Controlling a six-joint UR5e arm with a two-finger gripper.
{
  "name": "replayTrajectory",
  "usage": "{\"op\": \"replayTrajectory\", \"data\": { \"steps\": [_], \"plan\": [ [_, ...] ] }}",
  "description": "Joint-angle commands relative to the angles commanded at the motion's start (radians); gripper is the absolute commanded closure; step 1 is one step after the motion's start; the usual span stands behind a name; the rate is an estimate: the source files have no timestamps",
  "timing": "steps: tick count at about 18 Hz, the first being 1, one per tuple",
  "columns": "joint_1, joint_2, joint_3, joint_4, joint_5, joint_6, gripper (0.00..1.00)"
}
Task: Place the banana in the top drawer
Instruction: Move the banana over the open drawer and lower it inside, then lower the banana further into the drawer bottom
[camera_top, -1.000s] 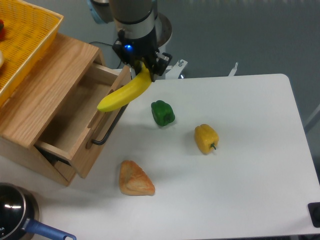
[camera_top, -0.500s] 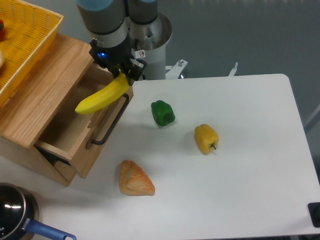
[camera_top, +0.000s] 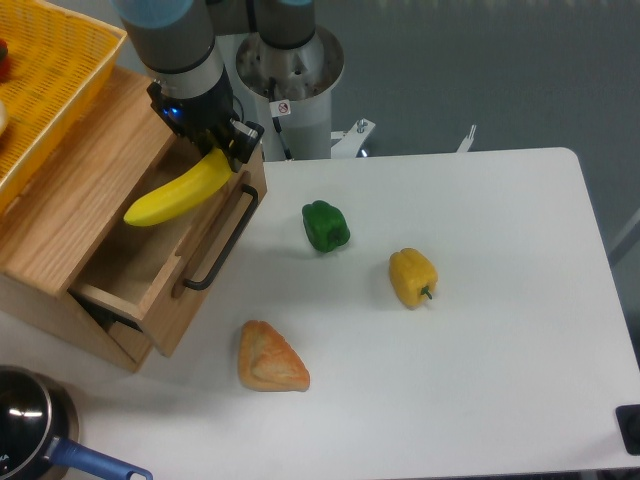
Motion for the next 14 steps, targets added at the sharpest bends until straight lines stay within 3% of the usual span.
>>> {"op": "replayTrajectory", "data": {
  "steps": [14],
  "plan": [
    [-0.023, -0.015, -0.032, 0.0, 0.008, -0.008, 0.86]
  ]
}}
